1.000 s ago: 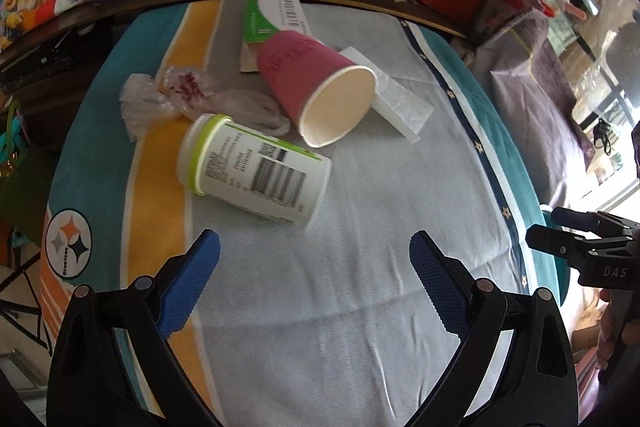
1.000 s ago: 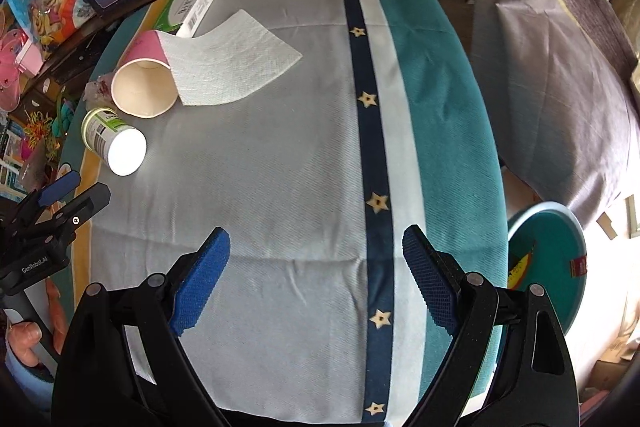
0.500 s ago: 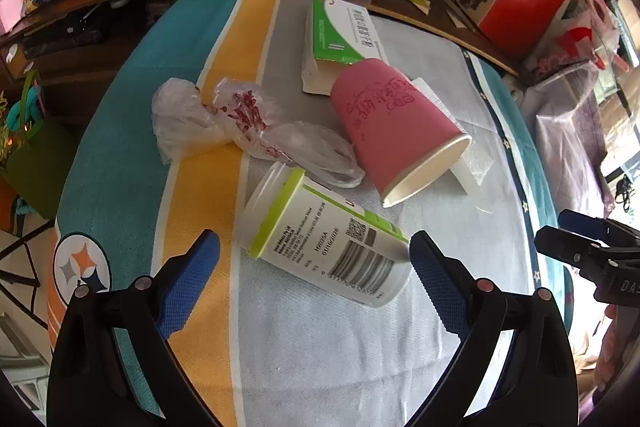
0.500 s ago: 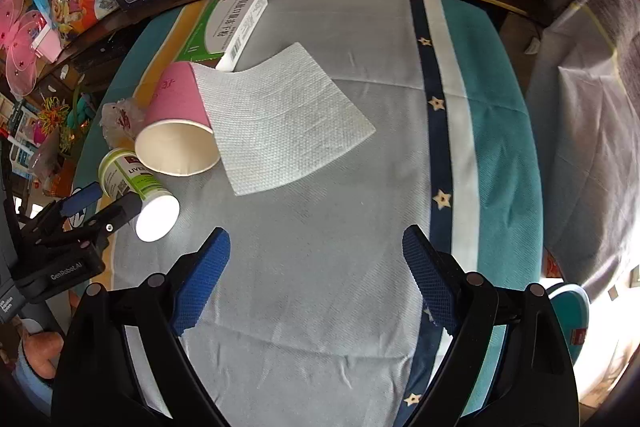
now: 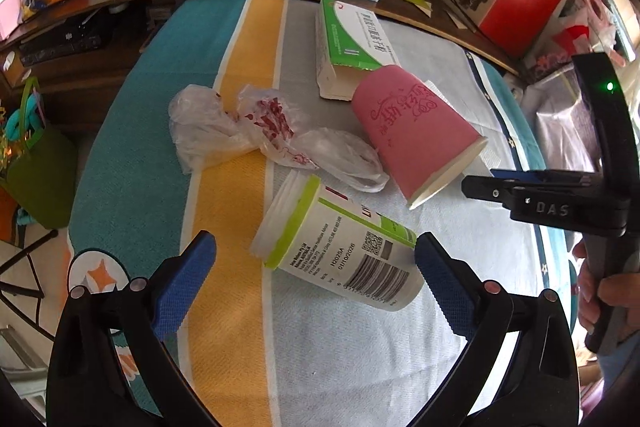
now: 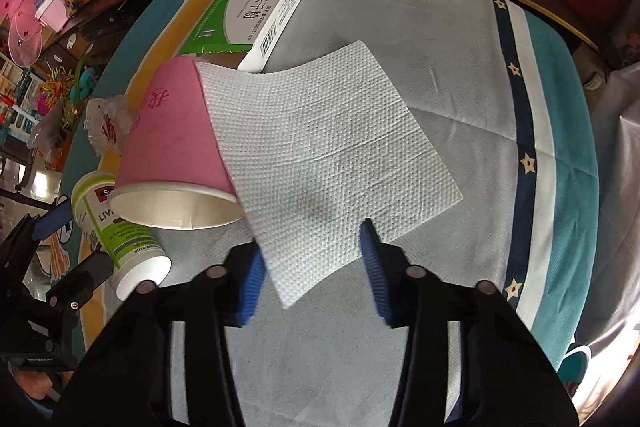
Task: Collect trash
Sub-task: 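Grasp the white tub with the left gripper while the right gripper grasps the white paper towel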
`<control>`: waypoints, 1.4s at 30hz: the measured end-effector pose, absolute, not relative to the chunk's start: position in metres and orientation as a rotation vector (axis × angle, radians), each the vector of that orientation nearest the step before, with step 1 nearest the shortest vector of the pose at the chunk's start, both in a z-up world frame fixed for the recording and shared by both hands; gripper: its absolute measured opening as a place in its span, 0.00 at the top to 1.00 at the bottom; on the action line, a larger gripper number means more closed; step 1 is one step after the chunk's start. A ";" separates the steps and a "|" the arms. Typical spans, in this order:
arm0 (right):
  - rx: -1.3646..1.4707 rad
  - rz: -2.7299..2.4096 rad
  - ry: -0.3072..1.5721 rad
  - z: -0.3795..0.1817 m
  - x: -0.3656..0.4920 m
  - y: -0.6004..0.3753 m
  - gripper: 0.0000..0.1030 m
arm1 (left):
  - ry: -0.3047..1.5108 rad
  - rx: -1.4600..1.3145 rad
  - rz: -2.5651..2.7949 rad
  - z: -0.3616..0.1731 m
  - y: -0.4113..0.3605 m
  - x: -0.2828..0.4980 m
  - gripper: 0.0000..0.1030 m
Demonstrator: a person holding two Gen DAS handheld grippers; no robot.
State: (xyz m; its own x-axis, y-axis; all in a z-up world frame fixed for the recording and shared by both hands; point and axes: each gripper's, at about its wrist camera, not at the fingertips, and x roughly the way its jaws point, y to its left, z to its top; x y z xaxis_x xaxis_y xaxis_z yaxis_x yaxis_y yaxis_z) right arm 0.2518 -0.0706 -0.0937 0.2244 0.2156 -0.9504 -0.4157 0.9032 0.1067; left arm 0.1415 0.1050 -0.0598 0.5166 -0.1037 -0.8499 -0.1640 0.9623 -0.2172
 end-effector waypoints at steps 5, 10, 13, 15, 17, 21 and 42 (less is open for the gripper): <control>-0.159 0.441 1.261 -0.090 0.239 -0.080 0.97 | 1.032 -0.320 0.062 -0.063 0.101 0.155 0.03; -0.134 0.451 1.273 -0.085 0.220 -0.097 0.97 | 1.044 -0.341 0.113 -0.069 0.095 0.168 0.04; -0.113 0.443 1.279 -0.084 0.209 -0.109 0.97 | 1.052 -0.315 0.106 -0.073 0.090 0.168 0.13; -0.105 0.435 1.279 -0.083 0.203 -0.116 0.97 | 1.049 -0.291 0.107 -0.072 0.088 0.164 0.23; -0.095 0.428 1.273 -0.082 0.196 -0.124 0.97 | 1.049 -0.271 0.092 -0.071 0.087 0.157 0.30; -0.058 0.423 1.265 -0.078 0.186 -0.133 0.97 | 1.068 -0.222 0.065 -0.068 0.085 0.139 0.38; 0.042 0.424 1.221 -0.064 0.105 -0.174 0.97 | 1.176 -0.139 0.037 -0.083 0.054 0.089 0.21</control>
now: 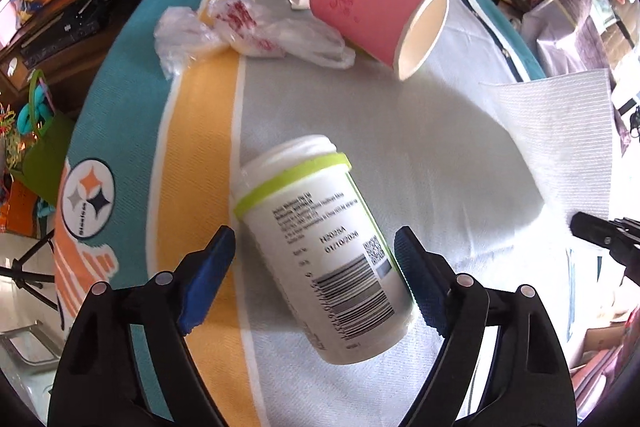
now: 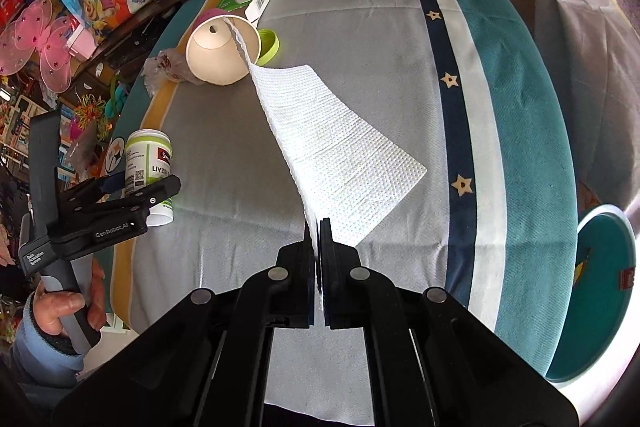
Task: Collect trash
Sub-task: 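Grasp the white tub with the left gripper while the right gripper grasps the white paper towel, then carry the tub and paper towel over the teal bin and release both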
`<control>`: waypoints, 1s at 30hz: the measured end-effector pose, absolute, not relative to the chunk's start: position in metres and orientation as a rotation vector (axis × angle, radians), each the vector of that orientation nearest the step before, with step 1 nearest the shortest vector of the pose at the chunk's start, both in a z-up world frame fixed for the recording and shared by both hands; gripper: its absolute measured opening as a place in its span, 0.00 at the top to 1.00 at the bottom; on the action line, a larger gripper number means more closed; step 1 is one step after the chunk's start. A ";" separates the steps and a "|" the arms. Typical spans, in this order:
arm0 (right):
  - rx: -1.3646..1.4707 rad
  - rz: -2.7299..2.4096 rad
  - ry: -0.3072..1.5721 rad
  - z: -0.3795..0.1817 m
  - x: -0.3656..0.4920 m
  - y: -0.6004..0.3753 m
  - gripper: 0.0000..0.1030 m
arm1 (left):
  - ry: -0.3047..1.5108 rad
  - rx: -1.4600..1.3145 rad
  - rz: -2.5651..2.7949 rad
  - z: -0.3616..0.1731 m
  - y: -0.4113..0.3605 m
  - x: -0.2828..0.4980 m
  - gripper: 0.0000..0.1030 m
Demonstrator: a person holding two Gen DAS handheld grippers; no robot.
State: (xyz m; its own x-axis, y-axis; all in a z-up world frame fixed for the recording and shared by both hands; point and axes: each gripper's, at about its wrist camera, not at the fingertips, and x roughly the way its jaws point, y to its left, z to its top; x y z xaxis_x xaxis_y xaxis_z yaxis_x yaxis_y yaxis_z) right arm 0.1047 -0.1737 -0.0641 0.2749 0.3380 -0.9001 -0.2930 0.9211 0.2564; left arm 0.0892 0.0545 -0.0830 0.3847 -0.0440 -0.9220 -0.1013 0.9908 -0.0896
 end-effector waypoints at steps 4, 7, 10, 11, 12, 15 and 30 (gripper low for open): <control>0.071 0.403 1.216 -0.063 0.098 -0.189 0.97 | 1.152 -0.083 0.015 -0.082 0.040 0.084 0.48; 0.093 0.391 1.209 -0.063 0.094 -0.199 0.97 | 1.132 -0.046 -0.011 -0.077 0.028 0.079 0.49; 0.113 0.385 1.196 -0.060 0.091 -0.209 0.97 | 1.105 -0.017 -0.038 -0.067 0.015 0.073 0.50; 0.121 0.384 1.191 -0.059 0.089 -0.213 0.97 | 1.096 -0.008 -0.047 -0.063 0.011 0.072 0.50; 0.128 0.382 1.185 -0.058 0.088 -0.217 0.97 | 1.087 -0.001 -0.060 -0.059 0.006 0.070 0.50; 0.150 0.374 1.162 -0.051 0.084 -0.232 0.97 | 1.061 0.021 -0.108 -0.047 -0.010 0.066 0.50; 0.295 0.192 1.026 -0.013 0.037 -0.369 0.97 | 0.999 0.171 -0.385 -0.016 -0.144 0.070 0.50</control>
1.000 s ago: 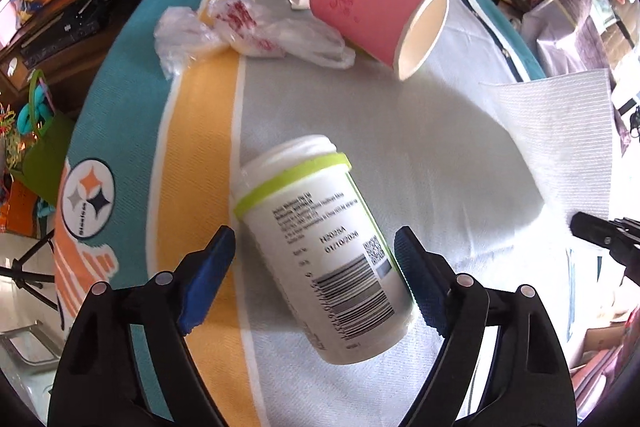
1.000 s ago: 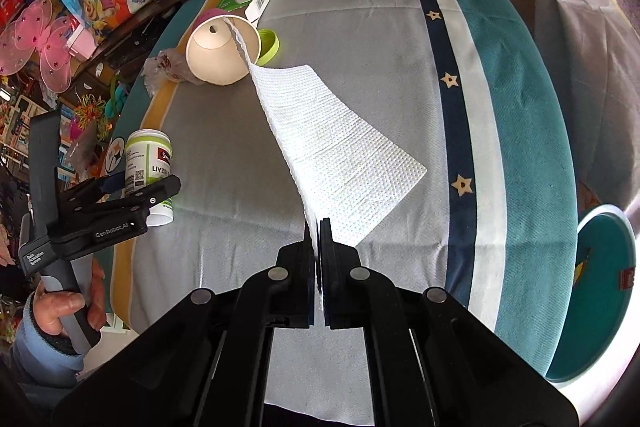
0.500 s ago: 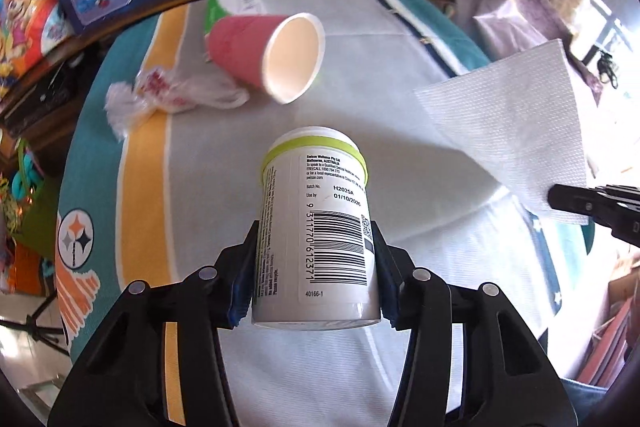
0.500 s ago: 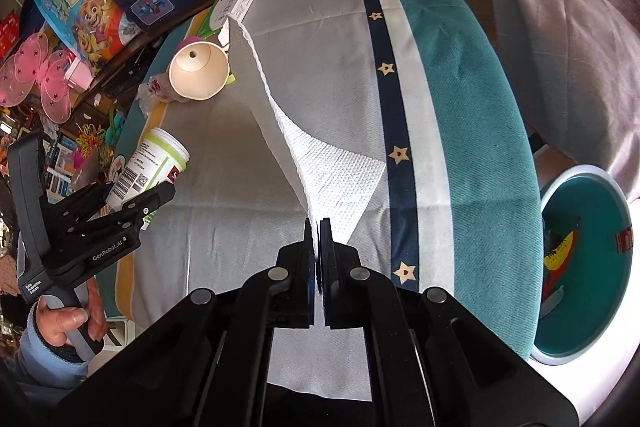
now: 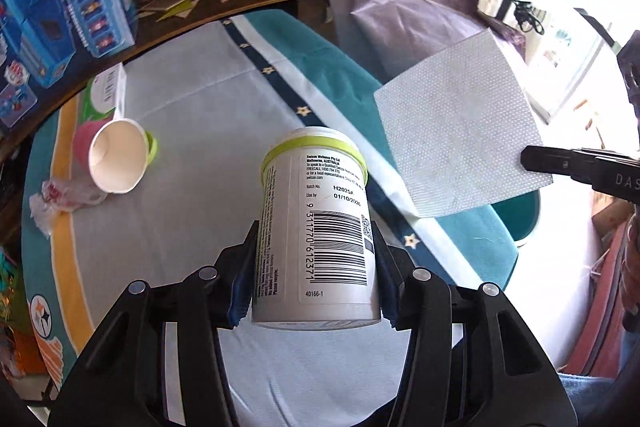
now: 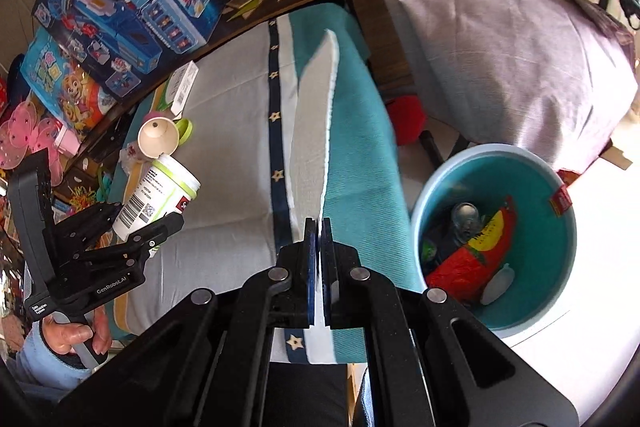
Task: Collect trash
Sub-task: 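Carry the tub and paper towel over the teal bin and release both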
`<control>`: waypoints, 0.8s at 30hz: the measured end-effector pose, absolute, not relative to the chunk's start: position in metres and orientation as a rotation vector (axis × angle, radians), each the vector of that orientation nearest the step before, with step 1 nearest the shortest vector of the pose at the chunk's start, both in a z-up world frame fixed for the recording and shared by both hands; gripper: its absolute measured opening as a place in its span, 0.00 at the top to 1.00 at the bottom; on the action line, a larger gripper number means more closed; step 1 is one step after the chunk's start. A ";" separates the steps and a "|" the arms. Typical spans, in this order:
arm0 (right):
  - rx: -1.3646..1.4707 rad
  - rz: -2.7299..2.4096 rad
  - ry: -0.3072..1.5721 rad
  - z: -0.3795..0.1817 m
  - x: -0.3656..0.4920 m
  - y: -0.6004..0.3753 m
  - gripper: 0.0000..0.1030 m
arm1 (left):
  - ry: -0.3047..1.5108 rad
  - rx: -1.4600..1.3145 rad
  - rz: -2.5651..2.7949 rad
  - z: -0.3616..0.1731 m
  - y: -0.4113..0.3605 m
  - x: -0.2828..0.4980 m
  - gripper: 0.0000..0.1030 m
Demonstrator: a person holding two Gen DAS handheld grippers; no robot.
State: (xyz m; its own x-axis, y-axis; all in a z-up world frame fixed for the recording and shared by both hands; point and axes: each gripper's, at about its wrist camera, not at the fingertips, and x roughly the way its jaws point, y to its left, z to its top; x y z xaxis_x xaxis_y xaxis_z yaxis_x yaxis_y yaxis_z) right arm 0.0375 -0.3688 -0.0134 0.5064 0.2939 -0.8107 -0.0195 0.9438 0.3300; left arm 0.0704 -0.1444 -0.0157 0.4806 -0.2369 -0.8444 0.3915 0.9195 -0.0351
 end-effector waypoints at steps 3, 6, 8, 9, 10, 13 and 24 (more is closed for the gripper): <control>0.327 0.140 1.006 -0.011 0.024 -0.400 0.97 | 0.995 0.202 -0.436 -0.014 -0.170 0.072 0.50; 0.352 0.110 0.998 -0.014 0.015 -0.423 0.97 | 0.993 0.225 -0.483 -0.013 -0.197 0.074 0.50; 0.365 0.123 1.012 -0.024 0.016 -0.429 0.97 | 0.989 0.248 -0.497 -0.015 -0.212 0.074 0.50; 0.382 0.120 1.024 -0.034 0.019 -0.431 0.97 | 1.002 0.249 -0.503 -0.020 -0.218 0.076 0.50; 0.395 0.113 1.049 -0.045 0.023 -0.430 0.97 | 1.016 0.247 -0.509 -0.024 -0.220 0.077 0.50; 0.414 0.150 1.112 -0.074 0.033 -0.416 0.97 | 1.044 0.260 -0.500 -0.037 -0.224 0.080 0.50; 0.385 0.128 1.011 -0.038 0.041 -0.418 0.98 | 1.072 0.222 -0.478 -0.041 -0.214 0.095 0.50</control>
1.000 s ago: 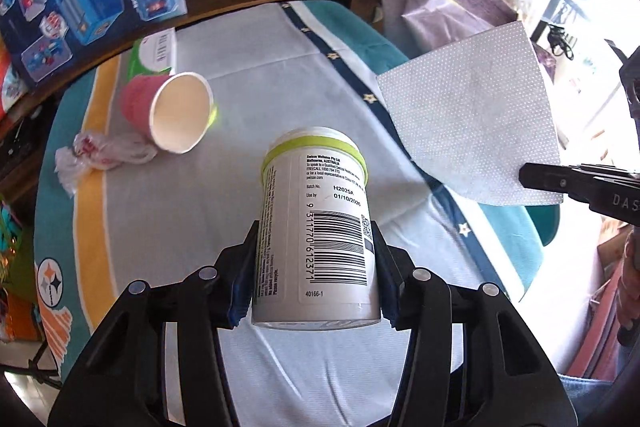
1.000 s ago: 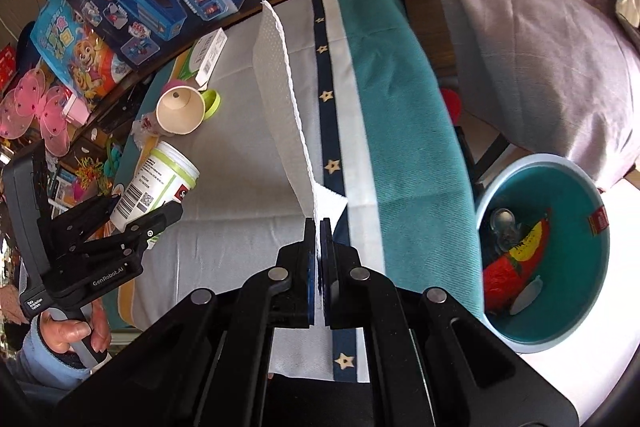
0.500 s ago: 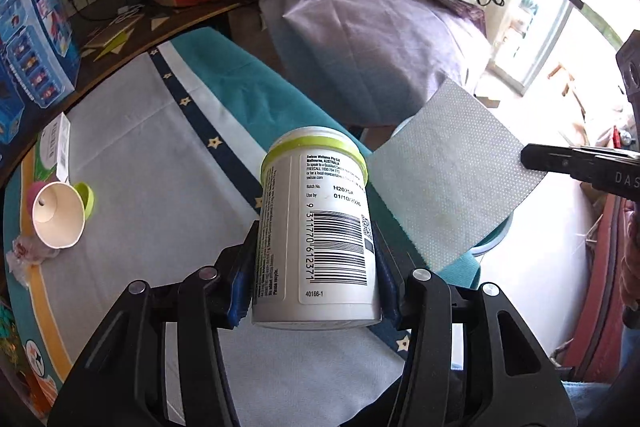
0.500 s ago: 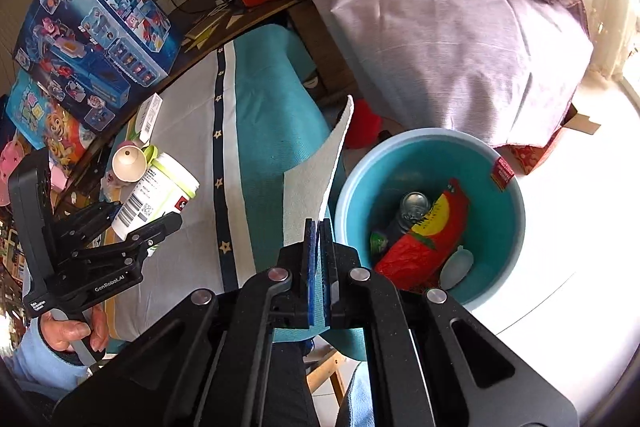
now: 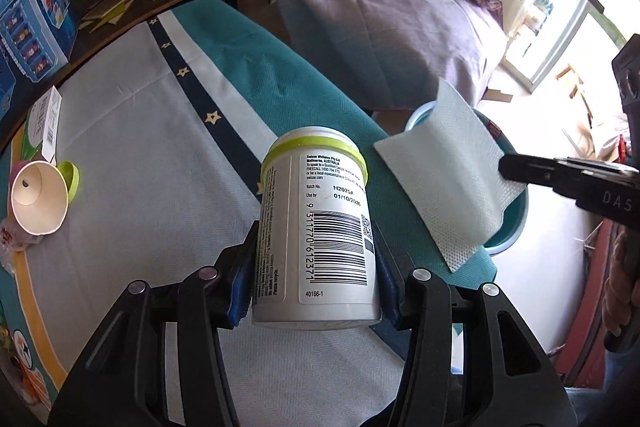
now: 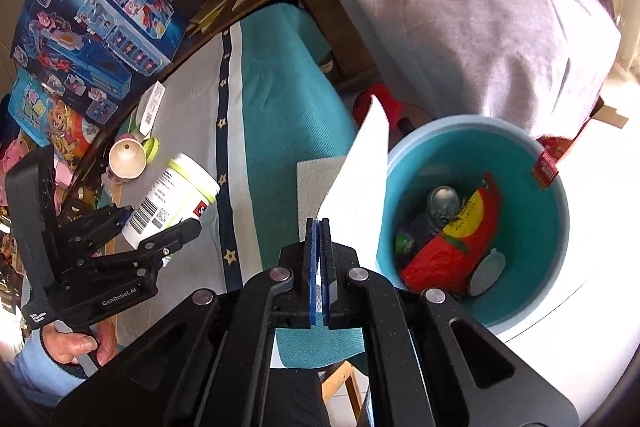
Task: Collect trash
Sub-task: 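Carry the tub and paper towel over the teal bin and release both, then withdraw both open grippers from above the teal bin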
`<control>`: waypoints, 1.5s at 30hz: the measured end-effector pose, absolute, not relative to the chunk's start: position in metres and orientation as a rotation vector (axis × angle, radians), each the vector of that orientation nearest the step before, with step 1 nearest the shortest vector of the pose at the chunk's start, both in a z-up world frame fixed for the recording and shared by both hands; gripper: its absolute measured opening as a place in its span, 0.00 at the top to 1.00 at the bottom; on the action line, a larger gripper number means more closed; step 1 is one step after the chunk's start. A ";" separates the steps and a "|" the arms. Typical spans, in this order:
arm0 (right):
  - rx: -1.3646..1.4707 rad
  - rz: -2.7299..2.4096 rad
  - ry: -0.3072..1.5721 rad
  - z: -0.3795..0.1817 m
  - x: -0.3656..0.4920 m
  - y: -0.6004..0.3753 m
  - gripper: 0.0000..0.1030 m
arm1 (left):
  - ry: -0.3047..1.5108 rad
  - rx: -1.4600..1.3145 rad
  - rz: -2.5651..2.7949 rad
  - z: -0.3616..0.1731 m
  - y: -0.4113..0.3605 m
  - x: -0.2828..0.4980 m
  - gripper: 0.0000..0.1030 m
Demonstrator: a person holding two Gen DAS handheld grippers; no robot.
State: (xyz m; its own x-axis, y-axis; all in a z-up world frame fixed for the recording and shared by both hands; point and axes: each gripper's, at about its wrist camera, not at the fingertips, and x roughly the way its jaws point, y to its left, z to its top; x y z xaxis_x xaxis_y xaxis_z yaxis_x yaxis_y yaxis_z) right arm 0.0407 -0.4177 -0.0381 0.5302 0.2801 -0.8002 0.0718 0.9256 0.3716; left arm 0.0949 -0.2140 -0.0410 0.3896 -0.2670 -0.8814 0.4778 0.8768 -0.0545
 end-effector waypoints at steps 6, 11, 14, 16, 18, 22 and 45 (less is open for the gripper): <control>0.395 0.002 0.985 -0.026 0.024 -0.470 0.99 | 1.062 0.258 -0.577 -0.039 -0.254 0.091 0.50; 0.410 -0.058 0.998 -0.029 0.009 -0.502 0.98 | 1.061 0.287 -0.656 -0.043 -0.293 0.087 0.50; 0.417 -0.070 1.033 -0.041 0.008 -0.509 0.98 | 1.065 0.308 -0.688 -0.047 -0.312 0.085 0.50; 0.428 -0.070 1.051 -0.049 0.010 -0.511 0.98 | 1.073 0.322 -0.706 -0.051 -0.324 0.084 0.50; 0.455 -0.065 1.066 -0.055 0.011 -0.514 0.94 | 1.080 0.338 -0.722 -0.055 -0.334 0.083 0.50; 0.484 -0.071 1.068 -0.060 0.012 -0.520 0.65 | 1.094 0.364 -0.739 -0.063 -0.349 0.083 0.50; 0.510 -0.179 1.106 -0.070 0.011 -0.543 0.19 | 1.096 0.367 -0.717 -0.073 -0.371 0.094 0.11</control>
